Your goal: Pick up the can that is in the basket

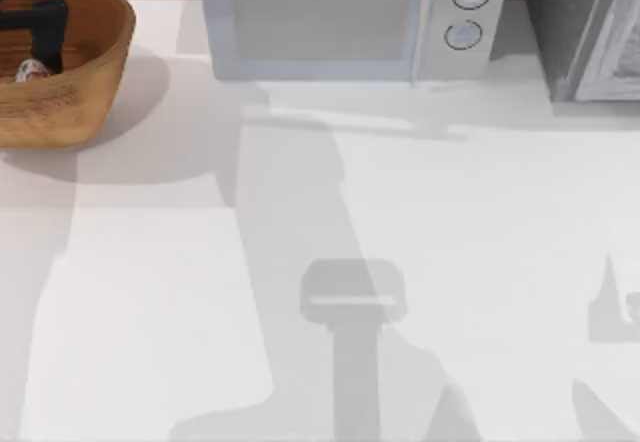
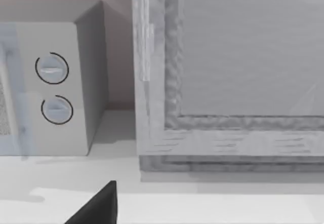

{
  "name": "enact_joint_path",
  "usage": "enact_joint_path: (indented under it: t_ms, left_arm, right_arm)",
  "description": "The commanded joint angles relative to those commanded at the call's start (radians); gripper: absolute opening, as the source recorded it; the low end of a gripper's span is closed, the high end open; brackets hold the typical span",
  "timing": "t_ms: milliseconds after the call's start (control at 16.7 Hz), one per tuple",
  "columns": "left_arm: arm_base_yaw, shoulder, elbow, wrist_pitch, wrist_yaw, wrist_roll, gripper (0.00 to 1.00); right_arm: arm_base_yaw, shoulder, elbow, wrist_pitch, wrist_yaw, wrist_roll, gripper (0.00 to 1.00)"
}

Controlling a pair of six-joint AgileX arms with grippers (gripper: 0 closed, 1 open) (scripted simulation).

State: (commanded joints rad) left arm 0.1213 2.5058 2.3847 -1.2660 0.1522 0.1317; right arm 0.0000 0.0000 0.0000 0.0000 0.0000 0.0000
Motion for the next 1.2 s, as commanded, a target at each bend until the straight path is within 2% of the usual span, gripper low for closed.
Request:
enact_joint_path:
  t_ms: [240, 600, 840, 1200]
  left_arm:
    - [-0.005, 0.007, -0.014, 0.019, -0.001, -0.004, 1.0]
    - [-0.016, 0.06, -0.109, 0.173, -0.002, -0.015, 1.0]
    - [-0.016, 0.063, -0.114, 0.179, -0.002, -0.016, 1.0]
    - [-0.016, 0.063, -0.114, 0.179, -0.002, -0.016, 0.55]
  right_arm:
    - [0.0, 0.0, 0.0, 0.0, 0.0, 0.0, 1.0]
    - [0.0, 0.0, 0.0, 0.0, 0.0, 0.0, 1.0]
    - [0.0, 0.0, 0.0, 0.0, 0.0, 0.0, 1.0]
    - [0.0, 0.0, 0.0, 0.0, 0.0, 0.0, 1.0]
